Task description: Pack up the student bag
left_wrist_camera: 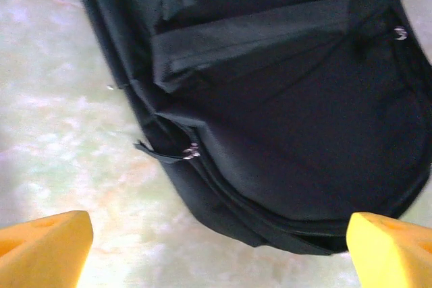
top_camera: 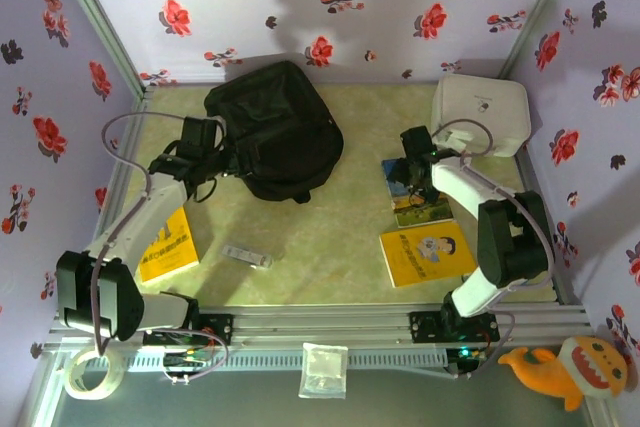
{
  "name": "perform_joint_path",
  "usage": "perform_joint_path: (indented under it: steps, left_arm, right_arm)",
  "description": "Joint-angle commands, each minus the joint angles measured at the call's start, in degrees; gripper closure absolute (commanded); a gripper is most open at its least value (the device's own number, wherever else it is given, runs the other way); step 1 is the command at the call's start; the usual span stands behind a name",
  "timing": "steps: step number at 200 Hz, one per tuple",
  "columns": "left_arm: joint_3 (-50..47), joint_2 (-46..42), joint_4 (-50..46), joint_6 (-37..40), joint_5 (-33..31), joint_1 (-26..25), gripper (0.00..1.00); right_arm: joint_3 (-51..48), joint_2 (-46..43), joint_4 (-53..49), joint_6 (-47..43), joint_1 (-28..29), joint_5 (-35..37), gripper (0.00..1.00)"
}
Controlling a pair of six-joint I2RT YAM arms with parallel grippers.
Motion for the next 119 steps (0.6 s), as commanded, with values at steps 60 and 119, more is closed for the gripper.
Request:
perform_joint_path:
  steps: [60, 119]
  left_arm:
    - [4.45, 5.6, 7.97, -7.67, 8.22, -10.49, 0.0]
    - [13.1, 18.52, 7.29, -11.9, 6.64, -19.02, 0.07]
  right_arm:
    - [-4.93, 5.91, 9.4, 8.75, 2.4, -12.94, 0.19]
    - [-6.05, -1.35, 14.72, 14.01, 4.56, -16.44, 0.22]
